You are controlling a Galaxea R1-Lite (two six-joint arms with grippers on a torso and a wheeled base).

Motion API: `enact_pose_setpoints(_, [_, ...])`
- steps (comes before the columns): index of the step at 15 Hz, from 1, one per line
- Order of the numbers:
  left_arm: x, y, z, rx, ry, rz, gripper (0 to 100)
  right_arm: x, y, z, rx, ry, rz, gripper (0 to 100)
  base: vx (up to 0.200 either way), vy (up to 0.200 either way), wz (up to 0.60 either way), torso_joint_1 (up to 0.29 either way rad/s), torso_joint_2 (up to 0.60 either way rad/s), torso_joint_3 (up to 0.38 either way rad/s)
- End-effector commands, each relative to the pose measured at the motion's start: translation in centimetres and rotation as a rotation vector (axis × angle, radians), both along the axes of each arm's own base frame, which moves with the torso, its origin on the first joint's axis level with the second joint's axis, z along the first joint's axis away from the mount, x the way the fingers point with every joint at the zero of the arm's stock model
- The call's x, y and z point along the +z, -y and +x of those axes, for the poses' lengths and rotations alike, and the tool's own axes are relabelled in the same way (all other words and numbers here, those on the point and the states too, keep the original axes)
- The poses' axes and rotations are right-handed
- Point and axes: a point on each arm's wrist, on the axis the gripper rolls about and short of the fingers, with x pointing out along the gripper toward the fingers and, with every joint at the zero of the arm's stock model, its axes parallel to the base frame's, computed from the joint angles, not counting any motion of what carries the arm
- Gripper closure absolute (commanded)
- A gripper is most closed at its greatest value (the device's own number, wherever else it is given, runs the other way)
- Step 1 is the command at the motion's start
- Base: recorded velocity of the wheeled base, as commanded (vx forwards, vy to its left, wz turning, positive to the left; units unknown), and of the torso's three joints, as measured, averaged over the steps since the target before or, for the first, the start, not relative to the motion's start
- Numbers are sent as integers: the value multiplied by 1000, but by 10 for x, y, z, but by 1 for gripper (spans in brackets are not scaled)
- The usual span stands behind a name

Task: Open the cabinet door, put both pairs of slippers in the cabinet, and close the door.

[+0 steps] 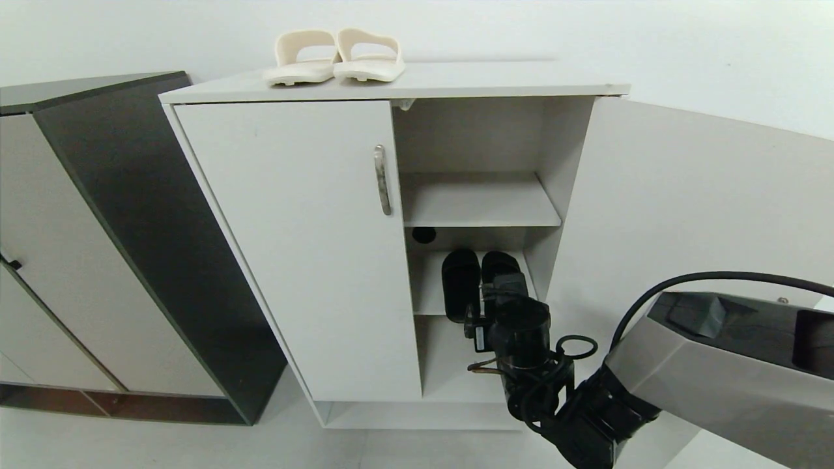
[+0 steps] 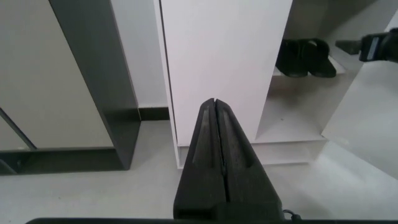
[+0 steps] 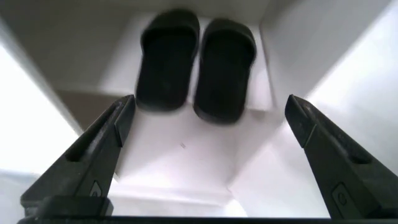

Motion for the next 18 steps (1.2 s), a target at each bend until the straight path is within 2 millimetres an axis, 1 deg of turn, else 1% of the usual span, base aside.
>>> enact_pose_setpoints(1, [0,0,0,3,-1,0,100,7,4,-22,48,-16,-49,0,0,0,0,7,-2,100])
enact_pose_setpoints(3, [0,0,0,2,-1,-2,100,16,4,-29,63,-4,-41,0,0,0,0,1,1,25])
enact_pose_setpoints(6, [0,0,0,3,-1,-2,100,11,5,-32,93,-20,-60,0,0,0,0,0,0,0])
enact_pose_setpoints(10, [0,0,0,0,-1,-2,100,12,6,-30,89,-17,-55,0,0,0,0,0,0,0])
enact_pose_setpoints(18, [0,0,0,-3,-1,-2,100,14,6,-30,90,-10,-50,0,0,200,0,3,4,5])
